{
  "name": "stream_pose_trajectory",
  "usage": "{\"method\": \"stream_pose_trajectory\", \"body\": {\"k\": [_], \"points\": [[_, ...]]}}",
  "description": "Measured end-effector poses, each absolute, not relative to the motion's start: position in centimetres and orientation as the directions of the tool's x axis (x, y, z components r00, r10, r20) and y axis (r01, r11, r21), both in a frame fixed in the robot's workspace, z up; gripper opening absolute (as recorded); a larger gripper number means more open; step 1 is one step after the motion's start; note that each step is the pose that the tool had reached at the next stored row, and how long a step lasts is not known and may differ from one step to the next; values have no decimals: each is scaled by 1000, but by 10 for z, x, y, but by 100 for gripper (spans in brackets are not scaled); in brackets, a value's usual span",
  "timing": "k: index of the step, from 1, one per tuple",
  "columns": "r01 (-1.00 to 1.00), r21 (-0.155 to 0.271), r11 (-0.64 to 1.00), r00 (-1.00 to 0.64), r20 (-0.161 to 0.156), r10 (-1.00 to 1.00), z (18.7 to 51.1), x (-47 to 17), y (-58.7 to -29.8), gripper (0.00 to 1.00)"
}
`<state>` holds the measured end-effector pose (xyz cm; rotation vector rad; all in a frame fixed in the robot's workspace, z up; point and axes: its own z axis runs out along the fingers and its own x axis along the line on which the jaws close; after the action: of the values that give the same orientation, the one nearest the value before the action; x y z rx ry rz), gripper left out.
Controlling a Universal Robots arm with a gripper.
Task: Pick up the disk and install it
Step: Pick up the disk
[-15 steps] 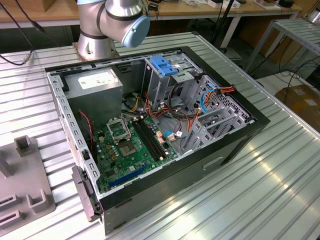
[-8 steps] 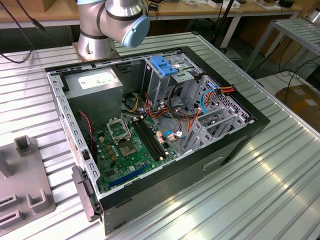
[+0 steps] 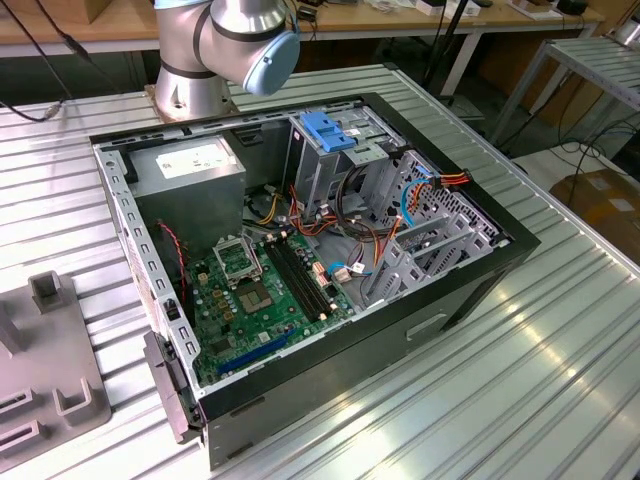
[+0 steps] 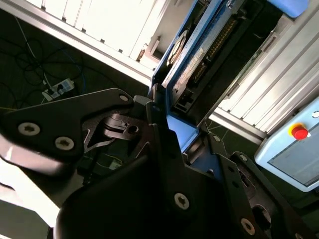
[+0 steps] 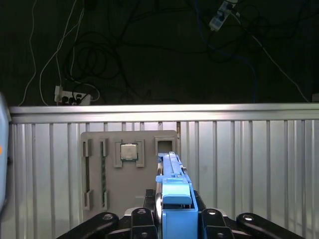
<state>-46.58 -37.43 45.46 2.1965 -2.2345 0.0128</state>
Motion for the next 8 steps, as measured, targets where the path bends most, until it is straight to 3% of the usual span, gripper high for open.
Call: {"method": "stream_pose_trajectory", "body": {"k": [8], "points": [[-1000, 0, 17, -17, 12, -1000, 465, -466, -374, 37]]}}
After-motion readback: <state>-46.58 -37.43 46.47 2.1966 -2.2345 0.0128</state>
